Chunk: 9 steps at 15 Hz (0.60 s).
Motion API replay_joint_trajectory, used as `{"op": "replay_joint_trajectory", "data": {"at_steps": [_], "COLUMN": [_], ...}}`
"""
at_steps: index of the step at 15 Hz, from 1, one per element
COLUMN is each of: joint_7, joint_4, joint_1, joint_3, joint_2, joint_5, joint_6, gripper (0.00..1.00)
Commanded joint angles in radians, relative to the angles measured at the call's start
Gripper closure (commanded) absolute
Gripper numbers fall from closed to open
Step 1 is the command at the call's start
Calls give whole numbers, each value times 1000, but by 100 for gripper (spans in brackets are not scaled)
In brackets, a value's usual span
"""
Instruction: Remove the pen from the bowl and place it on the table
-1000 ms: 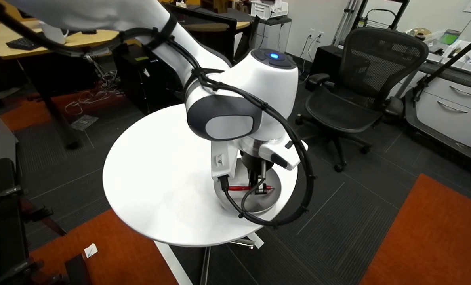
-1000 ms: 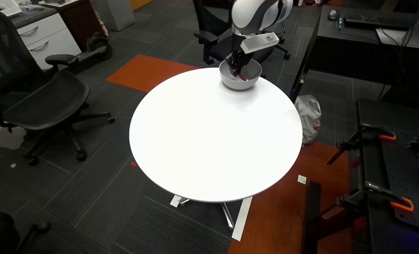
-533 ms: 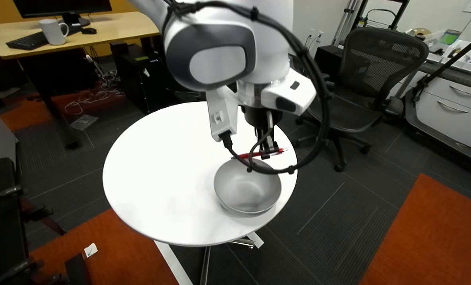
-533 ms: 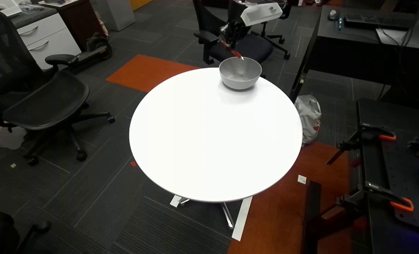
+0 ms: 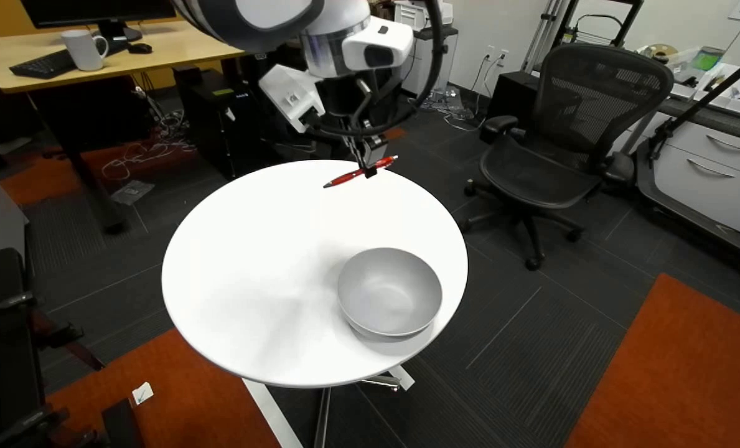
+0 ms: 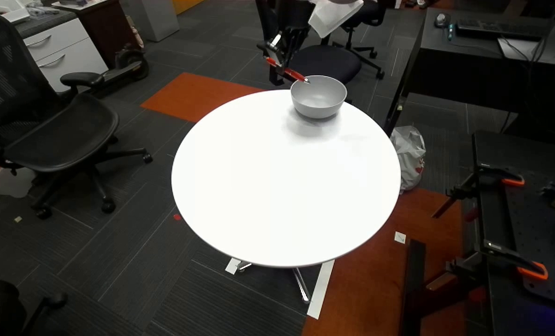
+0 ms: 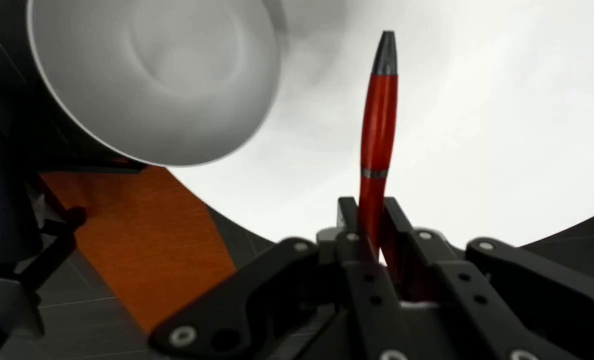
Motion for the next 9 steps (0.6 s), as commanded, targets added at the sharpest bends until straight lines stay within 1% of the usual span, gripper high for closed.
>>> {"op": "replay_joint_trajectory", "data": {"at_steps": [1,5,9], "joint_7": [-32,-70,-103], "joint_4": [-33,-30,-20], "joint_1": [58,110,140], "joint_3": [43,94,112], "joint_2": [-5,49,106], "joint_5": [-63,-107,-140], "joint_6": [-21,-17,1], "gripper": [96,96,96]}}
